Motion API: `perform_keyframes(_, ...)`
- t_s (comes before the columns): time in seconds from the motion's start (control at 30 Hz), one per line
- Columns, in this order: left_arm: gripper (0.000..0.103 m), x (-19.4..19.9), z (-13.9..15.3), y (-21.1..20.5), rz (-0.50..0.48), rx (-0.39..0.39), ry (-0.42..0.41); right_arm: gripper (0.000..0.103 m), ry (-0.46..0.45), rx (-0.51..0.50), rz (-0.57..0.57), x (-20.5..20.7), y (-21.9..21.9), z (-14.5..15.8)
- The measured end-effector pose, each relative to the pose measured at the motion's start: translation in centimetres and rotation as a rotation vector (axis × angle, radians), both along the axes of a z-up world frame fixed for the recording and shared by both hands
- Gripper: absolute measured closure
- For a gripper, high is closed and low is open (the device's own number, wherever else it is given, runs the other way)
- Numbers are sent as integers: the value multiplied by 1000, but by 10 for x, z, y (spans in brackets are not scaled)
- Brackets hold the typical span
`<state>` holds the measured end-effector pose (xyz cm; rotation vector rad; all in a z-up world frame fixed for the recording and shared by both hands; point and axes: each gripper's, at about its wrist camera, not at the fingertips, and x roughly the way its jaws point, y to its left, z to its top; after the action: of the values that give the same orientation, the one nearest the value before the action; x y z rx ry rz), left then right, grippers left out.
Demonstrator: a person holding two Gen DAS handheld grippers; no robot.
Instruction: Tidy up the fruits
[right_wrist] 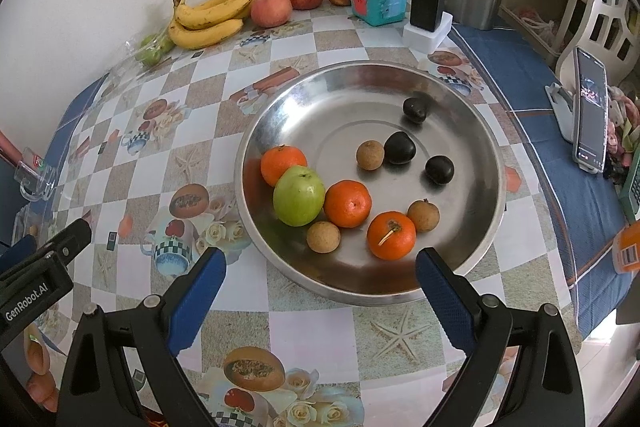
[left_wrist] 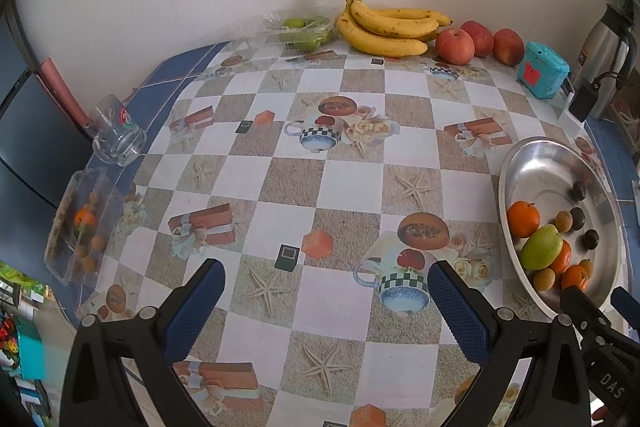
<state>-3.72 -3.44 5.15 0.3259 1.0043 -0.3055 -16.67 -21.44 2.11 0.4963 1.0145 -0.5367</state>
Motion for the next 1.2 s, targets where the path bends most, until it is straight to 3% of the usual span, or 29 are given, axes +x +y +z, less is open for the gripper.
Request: perform_keyframes(1.2,0,0,-1,1,9,-6,2,7,-5,-1,-7,-2,-1,0)
